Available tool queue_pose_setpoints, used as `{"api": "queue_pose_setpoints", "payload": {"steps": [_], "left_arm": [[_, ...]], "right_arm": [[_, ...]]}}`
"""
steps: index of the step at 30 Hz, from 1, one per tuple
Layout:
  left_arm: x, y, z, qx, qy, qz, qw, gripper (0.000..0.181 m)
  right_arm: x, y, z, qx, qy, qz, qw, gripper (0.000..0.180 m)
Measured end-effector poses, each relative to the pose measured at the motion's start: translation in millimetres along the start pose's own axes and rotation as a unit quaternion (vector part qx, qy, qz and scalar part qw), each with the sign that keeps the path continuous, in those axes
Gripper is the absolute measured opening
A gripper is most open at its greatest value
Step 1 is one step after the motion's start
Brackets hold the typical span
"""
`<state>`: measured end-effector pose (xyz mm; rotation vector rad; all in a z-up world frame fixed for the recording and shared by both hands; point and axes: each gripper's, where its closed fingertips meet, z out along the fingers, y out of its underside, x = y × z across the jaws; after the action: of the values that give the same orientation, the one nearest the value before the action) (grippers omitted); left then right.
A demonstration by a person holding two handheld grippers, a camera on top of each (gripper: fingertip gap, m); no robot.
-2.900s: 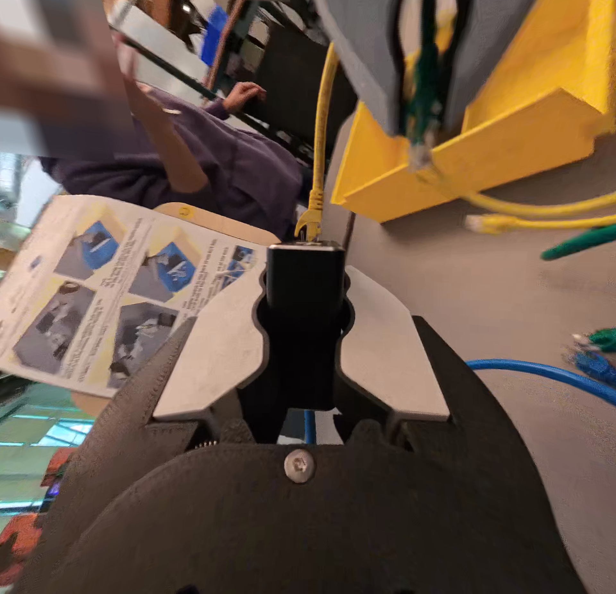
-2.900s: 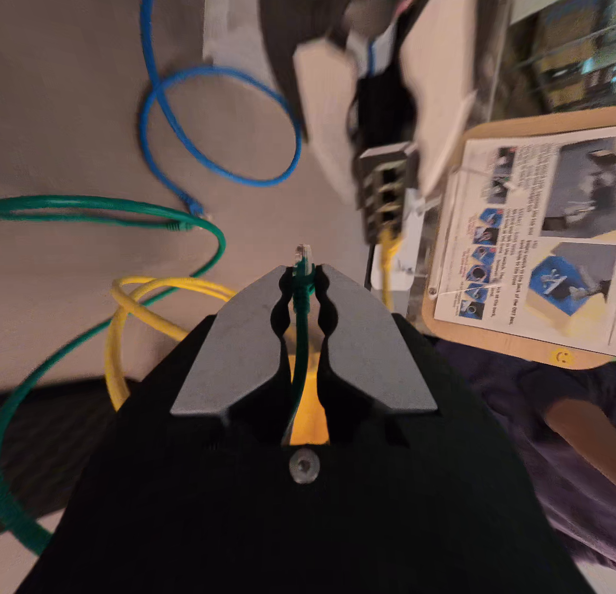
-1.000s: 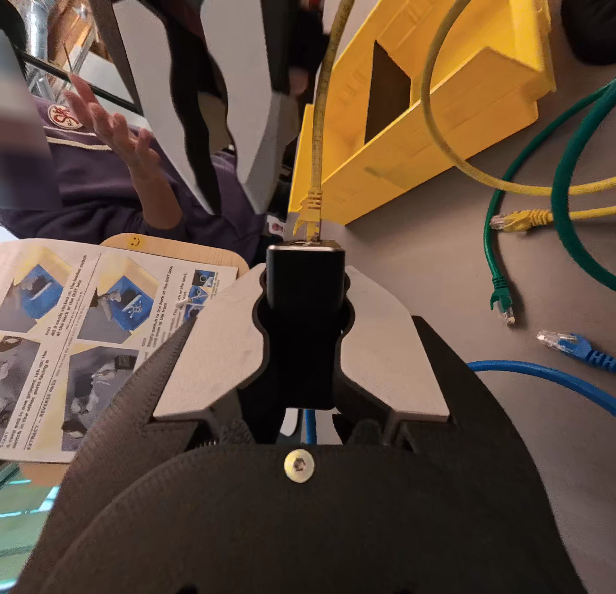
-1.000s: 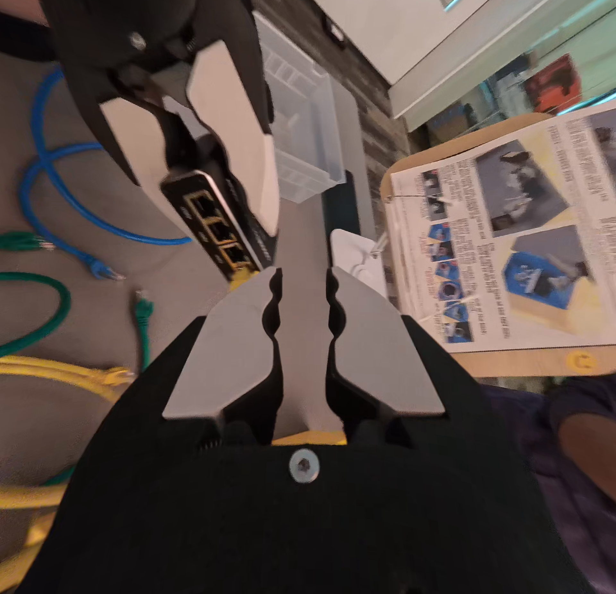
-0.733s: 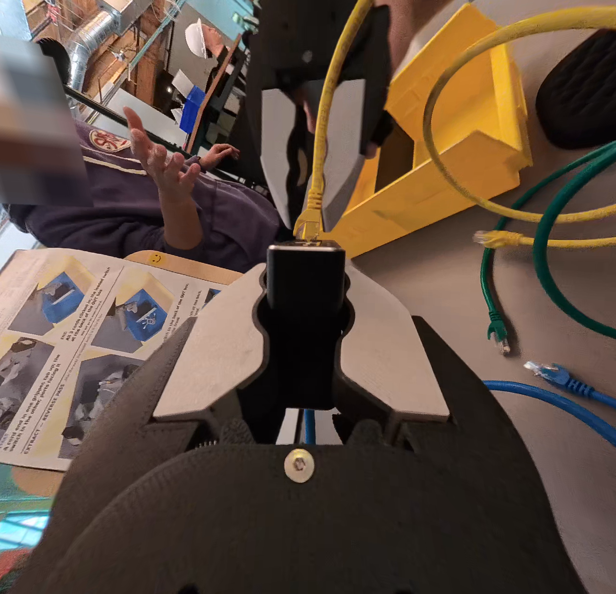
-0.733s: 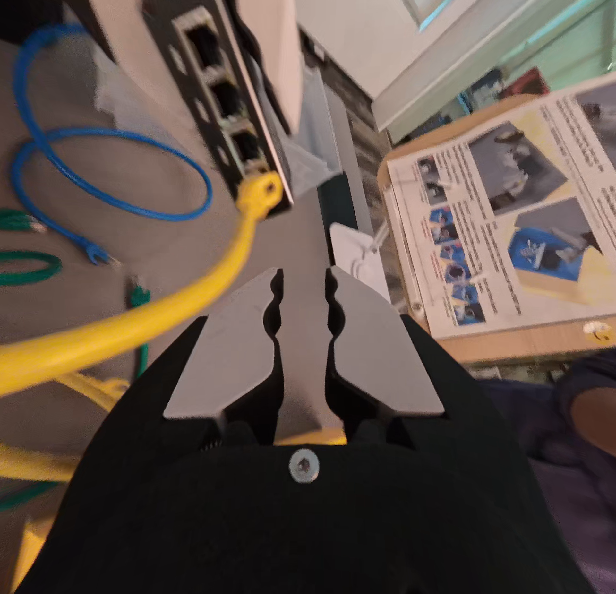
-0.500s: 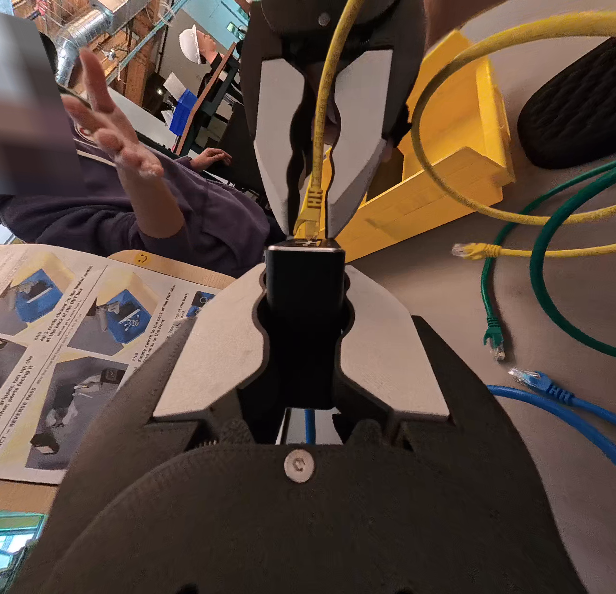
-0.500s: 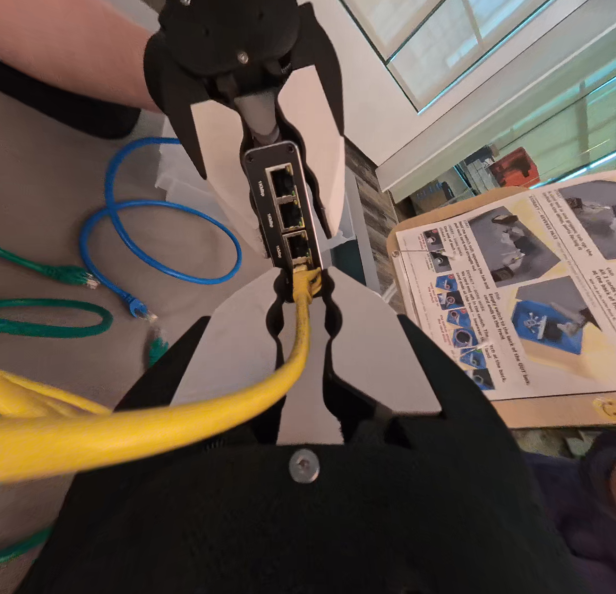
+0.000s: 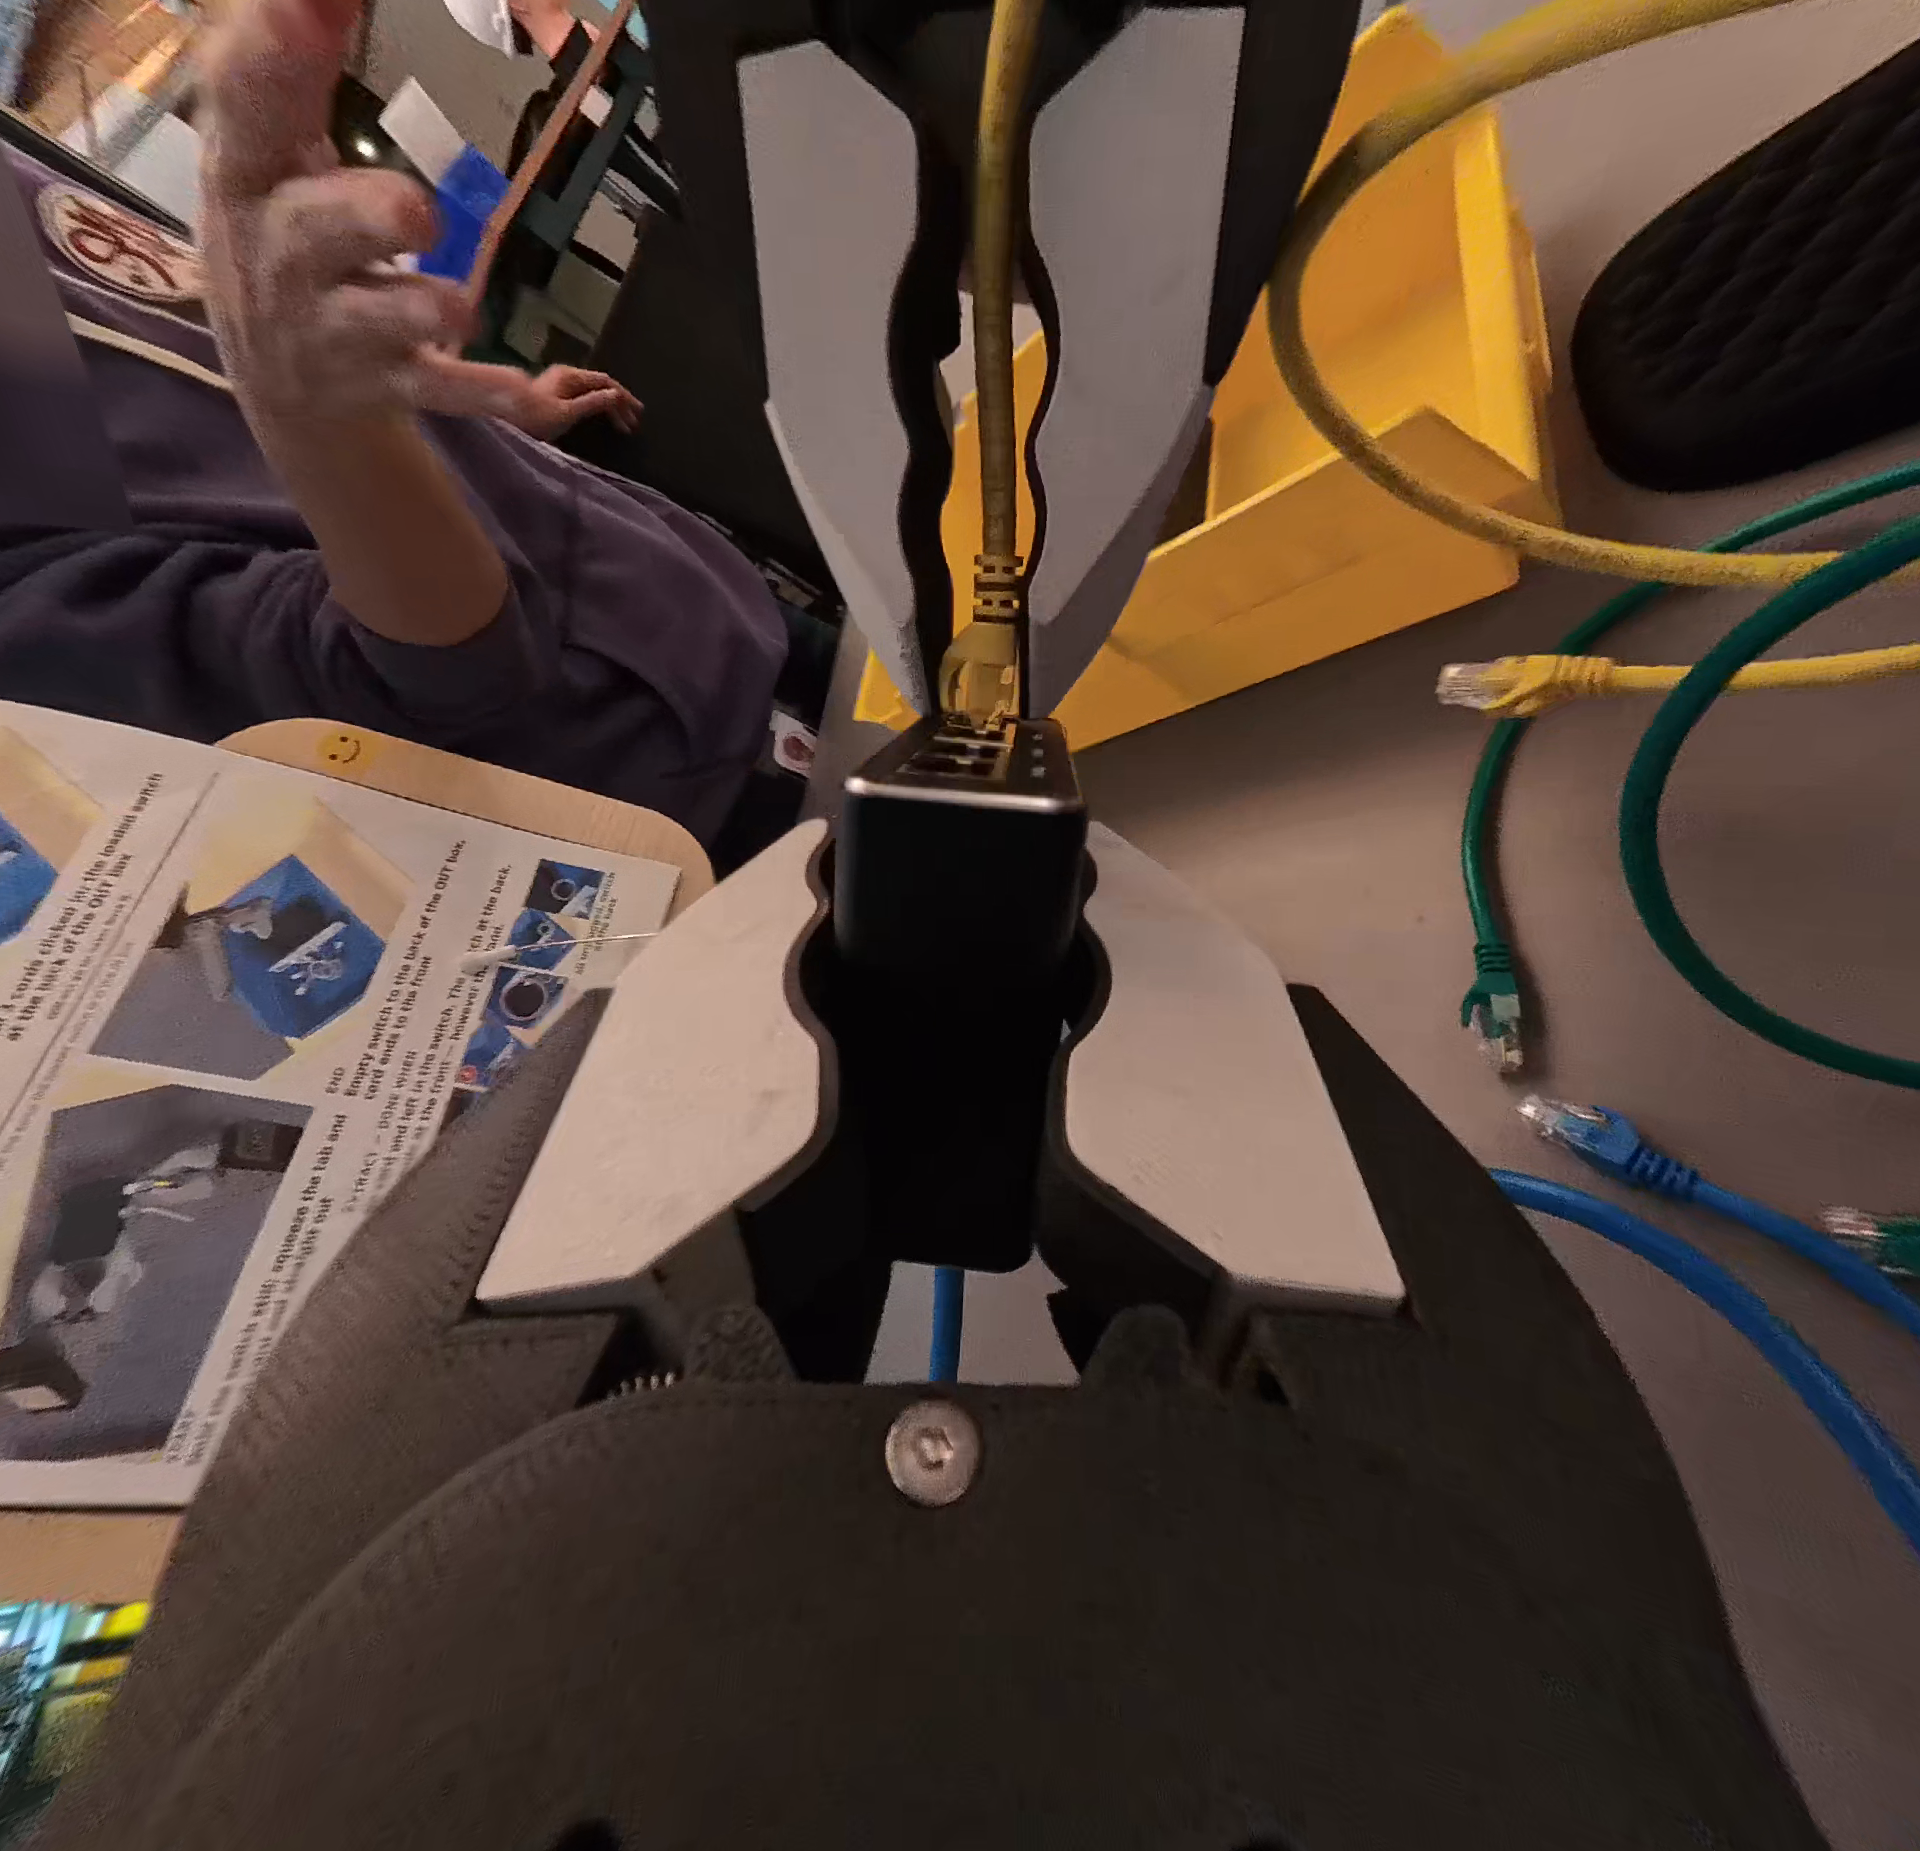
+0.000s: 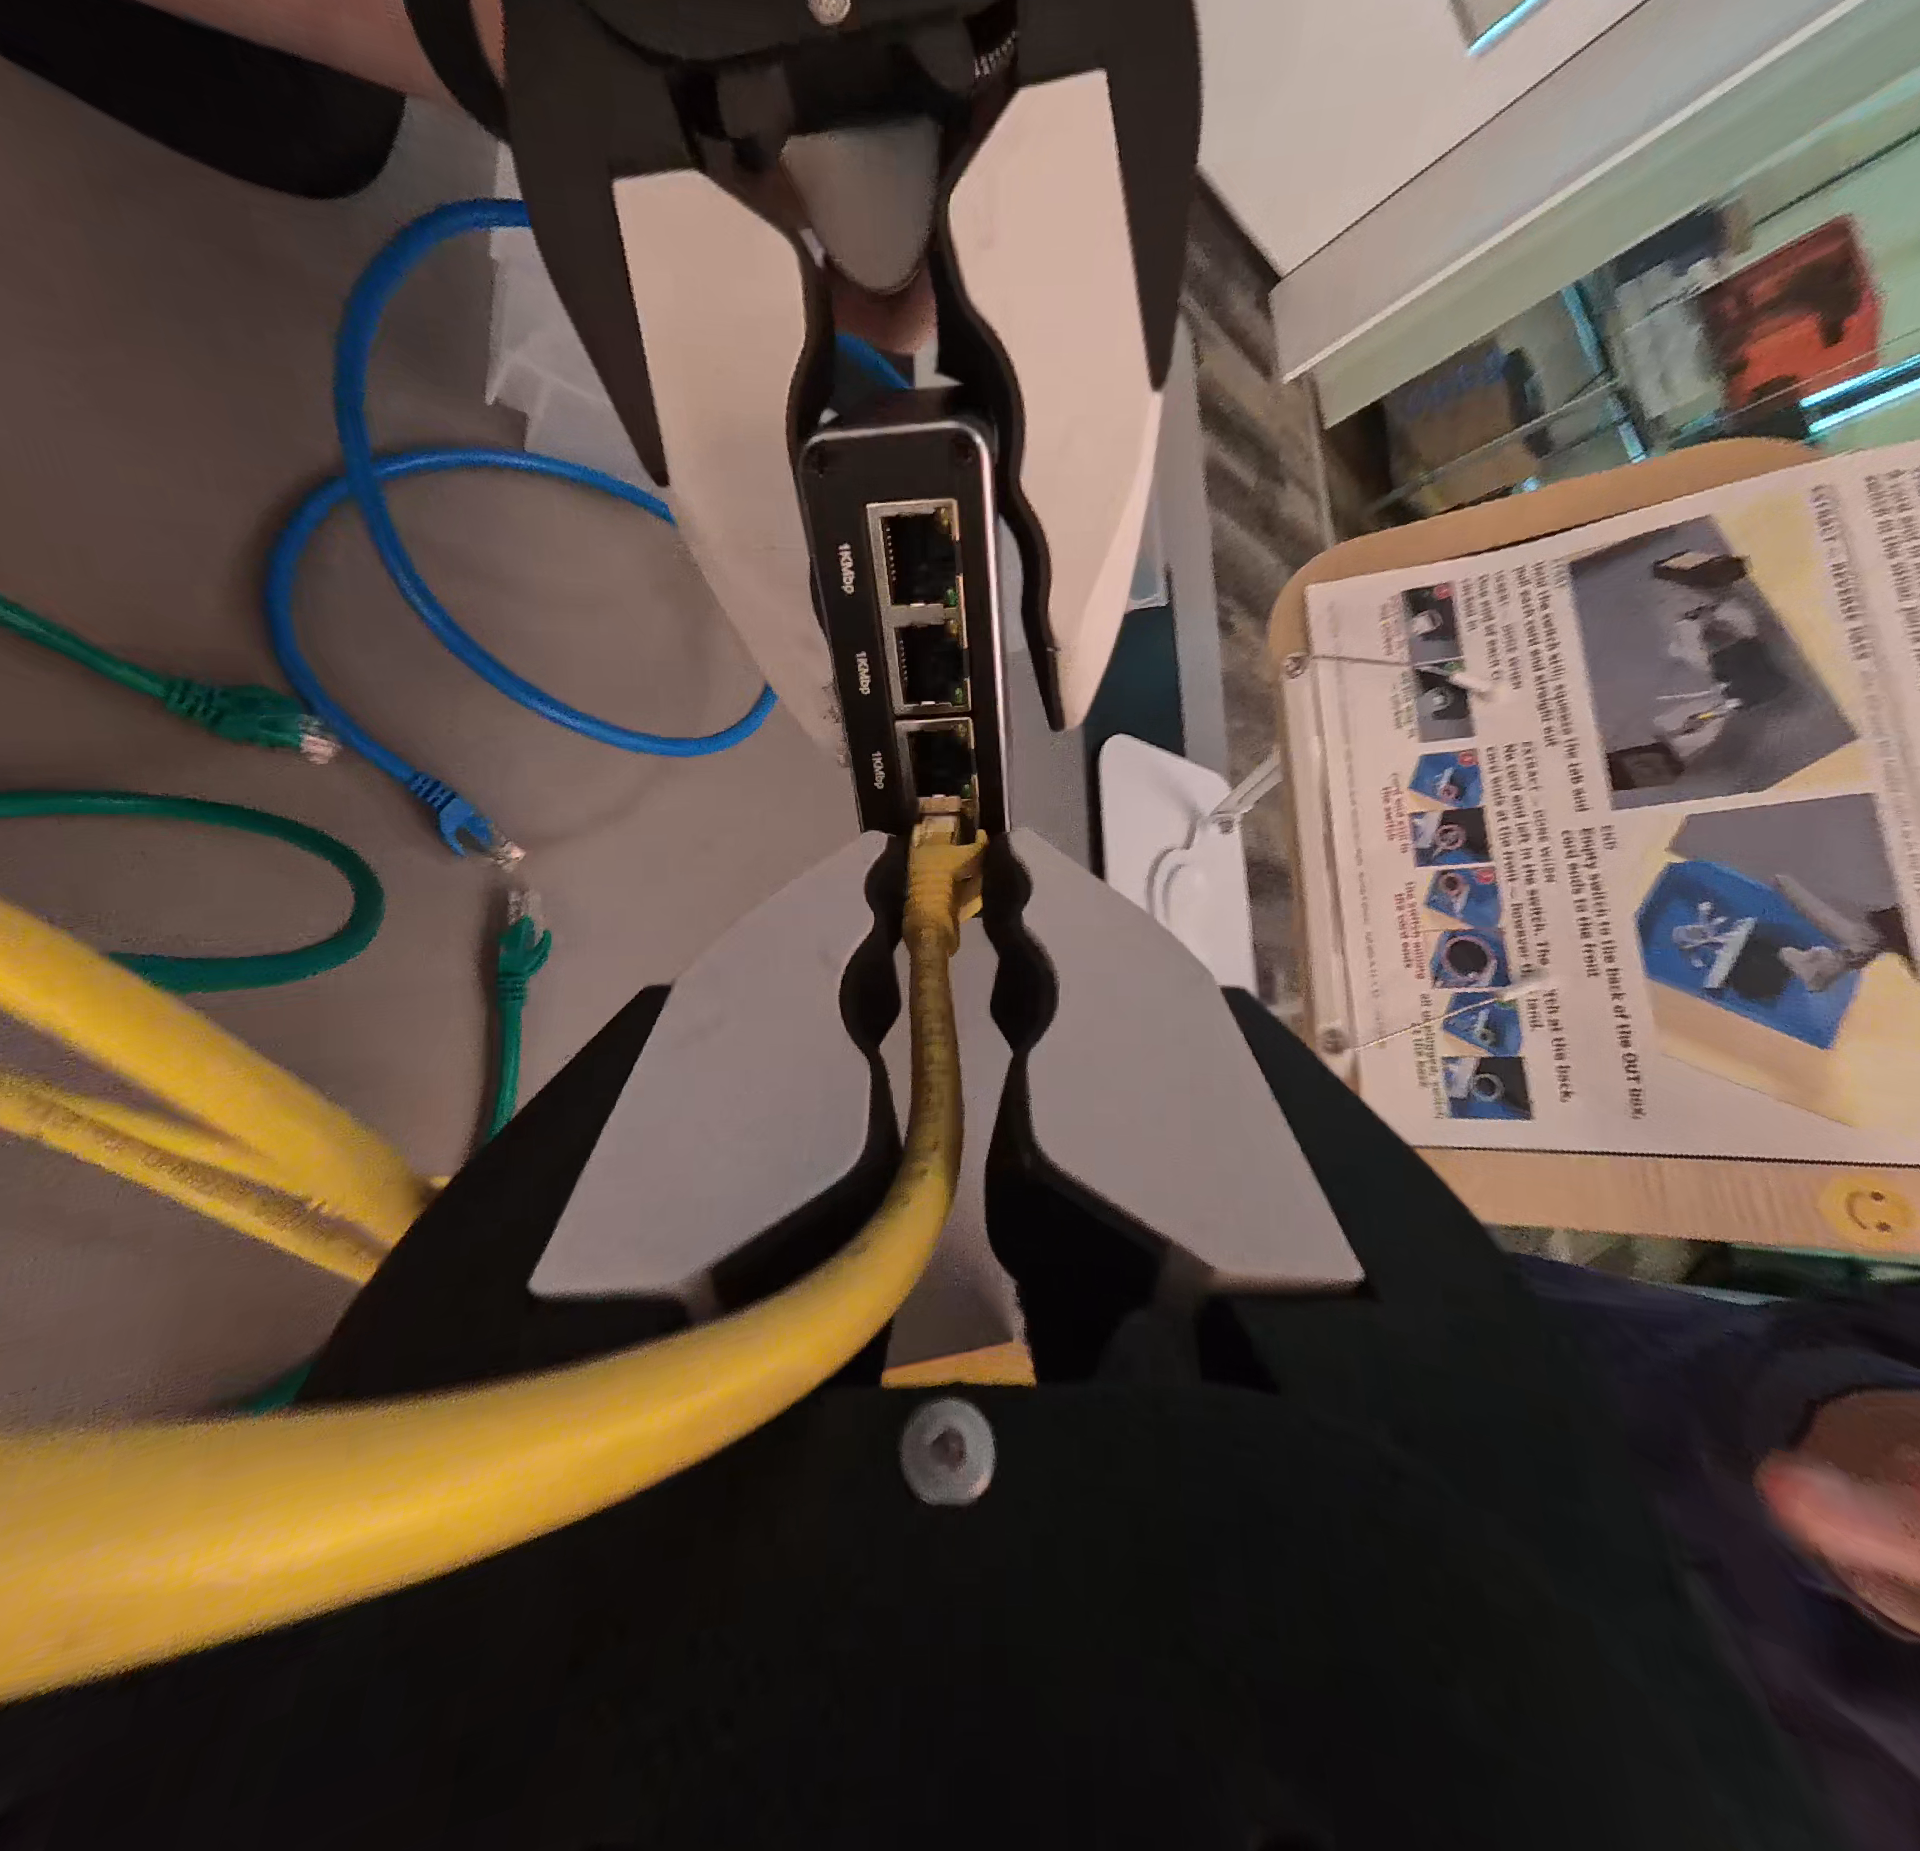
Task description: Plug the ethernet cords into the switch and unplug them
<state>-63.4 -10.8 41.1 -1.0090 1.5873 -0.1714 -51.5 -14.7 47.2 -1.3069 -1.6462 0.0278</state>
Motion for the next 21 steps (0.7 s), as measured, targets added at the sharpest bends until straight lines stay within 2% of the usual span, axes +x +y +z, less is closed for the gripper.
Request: {"api": "queue_pose_setpoints", "payload": {"steps": [10, 14, 17, 20, 21], "left_arm": [[12, 7, 7, -0.019, 0.038, -0.001, 0.999, 0.038], [13, 9, 8, -0.023, 0.05, -0.017, 0.998, 0.038], [14, 12, 13, -0.025, 0.039, -0.024, 0.999, 0.038], [13, 16, 18, -0.017, 0.002, -0.008, 1.0, 0.046], [15, 15, 19, -0.009, 0.002, -0.006, 1.0, 0.043]], "right_arm": [[-13, 12, 3, -0.027, -0.063, 0.043, 0.997, 0.015], [-12, 12, 5, -0.026, -0.046, 0.032, 0.998, 0.014], [-11, 16, 6, -0.03, -0.039, 0.025, 0.998, 0.014], [-13, 18, 7, -0.045, -0.032, 0.003, 0.998, 0.011], [-13, 18, 7, -0.048, -0.031, -0.002, 0.998, 0.014]]}}
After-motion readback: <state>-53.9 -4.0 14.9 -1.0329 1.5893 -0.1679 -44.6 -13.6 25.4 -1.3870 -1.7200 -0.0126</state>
